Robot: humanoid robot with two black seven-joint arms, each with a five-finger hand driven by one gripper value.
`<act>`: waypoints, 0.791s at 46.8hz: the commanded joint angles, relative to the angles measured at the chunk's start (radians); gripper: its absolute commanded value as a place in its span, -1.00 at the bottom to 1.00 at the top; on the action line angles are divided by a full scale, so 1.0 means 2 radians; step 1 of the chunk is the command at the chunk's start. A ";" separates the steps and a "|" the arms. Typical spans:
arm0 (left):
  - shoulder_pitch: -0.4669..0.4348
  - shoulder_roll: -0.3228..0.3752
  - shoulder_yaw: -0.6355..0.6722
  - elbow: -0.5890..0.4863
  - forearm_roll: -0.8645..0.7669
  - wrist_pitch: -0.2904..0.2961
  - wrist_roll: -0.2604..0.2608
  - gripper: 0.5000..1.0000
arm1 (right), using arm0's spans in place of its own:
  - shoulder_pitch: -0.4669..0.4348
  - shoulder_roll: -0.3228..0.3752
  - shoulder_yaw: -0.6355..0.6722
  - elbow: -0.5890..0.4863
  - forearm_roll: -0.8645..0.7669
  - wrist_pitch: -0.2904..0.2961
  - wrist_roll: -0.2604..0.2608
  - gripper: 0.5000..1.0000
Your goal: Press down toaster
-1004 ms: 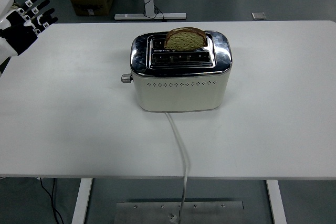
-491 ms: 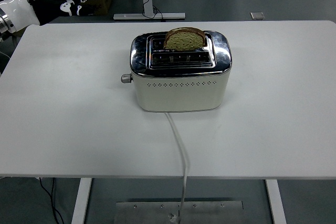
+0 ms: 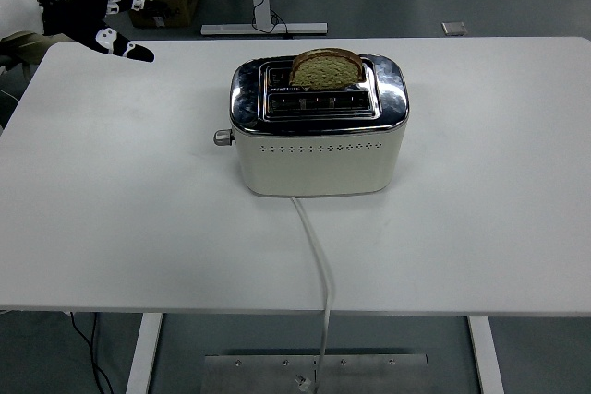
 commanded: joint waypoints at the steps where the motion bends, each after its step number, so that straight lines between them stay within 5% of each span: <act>1: -0.003 0.004 0.000 0.000 0.027 0.000 0.000 1.00 | 0.000 0.000 0.000 0.000 0.001 0.000 0.000 0.99; 37: 0.054 -0.005 0.002 -0.017 0.139 0.000 -0.001 1.00 | 0.000 0.000 0.000 0.000 0.001 0.000 0.000 1.00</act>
